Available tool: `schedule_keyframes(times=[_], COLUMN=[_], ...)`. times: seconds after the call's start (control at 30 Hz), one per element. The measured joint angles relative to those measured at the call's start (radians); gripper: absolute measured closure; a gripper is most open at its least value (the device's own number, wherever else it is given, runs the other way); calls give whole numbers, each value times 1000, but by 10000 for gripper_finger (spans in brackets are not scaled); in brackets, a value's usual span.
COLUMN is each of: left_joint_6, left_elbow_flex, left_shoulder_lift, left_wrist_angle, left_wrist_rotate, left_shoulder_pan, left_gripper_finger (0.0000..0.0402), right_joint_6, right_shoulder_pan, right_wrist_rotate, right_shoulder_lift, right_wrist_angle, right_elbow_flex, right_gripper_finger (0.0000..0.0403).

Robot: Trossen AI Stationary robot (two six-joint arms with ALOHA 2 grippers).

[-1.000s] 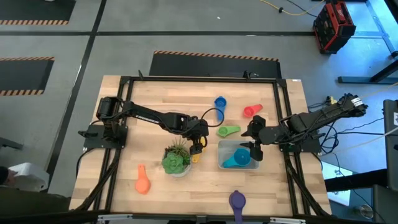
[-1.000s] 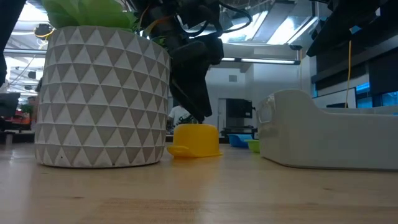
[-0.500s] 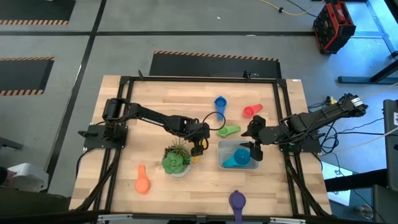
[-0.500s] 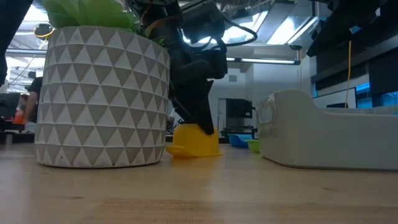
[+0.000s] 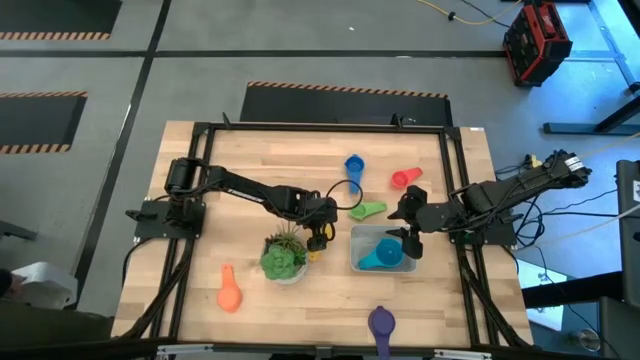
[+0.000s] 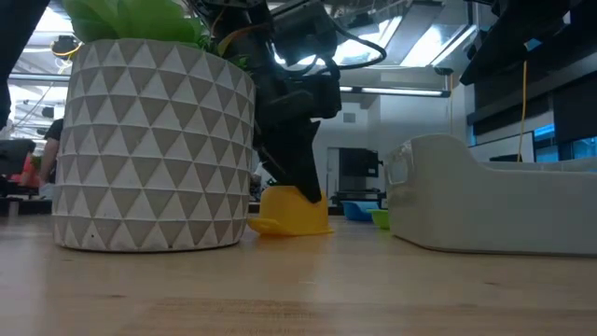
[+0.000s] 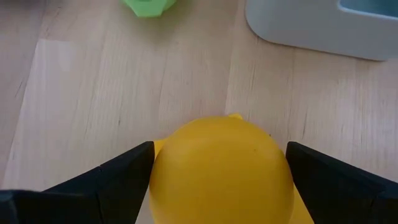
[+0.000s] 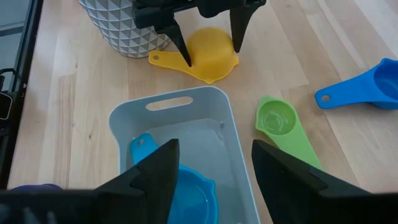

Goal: Nest measuring cups in basket
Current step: Stack the yellow measuring cup on top of the blue measuring cup in the grey bin

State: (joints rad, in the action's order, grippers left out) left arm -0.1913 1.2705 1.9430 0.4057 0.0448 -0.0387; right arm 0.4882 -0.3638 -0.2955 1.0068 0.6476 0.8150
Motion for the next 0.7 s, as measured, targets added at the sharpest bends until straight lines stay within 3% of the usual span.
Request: schedule_keyframes(times=[0.7], left_joint_6=[-39], left_elbow_flex=[21], left_shoulder_lift=[-2], left_wrist_angle=[7], left_wrist_rotate=[45], left_shoulder_pan=[-4], left_gripper_finger=[69], right_joint_6=[0], right_shoulder_pan=[0], right_wrist_rotate=[0], right_shoulder_lift=[0], right_wrist_angle=[0], right_elbow_flex=[0], right_gripper_finger=[196])
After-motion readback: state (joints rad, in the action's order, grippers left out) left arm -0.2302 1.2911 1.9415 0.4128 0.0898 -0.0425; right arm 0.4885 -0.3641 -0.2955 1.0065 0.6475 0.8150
